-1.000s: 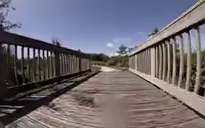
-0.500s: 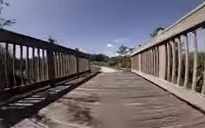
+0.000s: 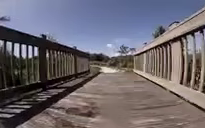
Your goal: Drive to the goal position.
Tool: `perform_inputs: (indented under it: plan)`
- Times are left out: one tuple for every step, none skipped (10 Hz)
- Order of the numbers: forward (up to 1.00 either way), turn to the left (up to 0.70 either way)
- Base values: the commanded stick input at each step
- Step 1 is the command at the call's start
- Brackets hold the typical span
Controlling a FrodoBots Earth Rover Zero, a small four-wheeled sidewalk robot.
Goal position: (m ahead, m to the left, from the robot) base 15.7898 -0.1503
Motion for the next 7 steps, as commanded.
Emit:
perform_inputs:
  plan:
    - [0.7,0.0]
    - [0.7,0.0]
    - [0.7,0.0]
    - [0.7,0.0]
    - [0.7,0.0]
    - [0.7,0.0]
    - [0.7,0.0]
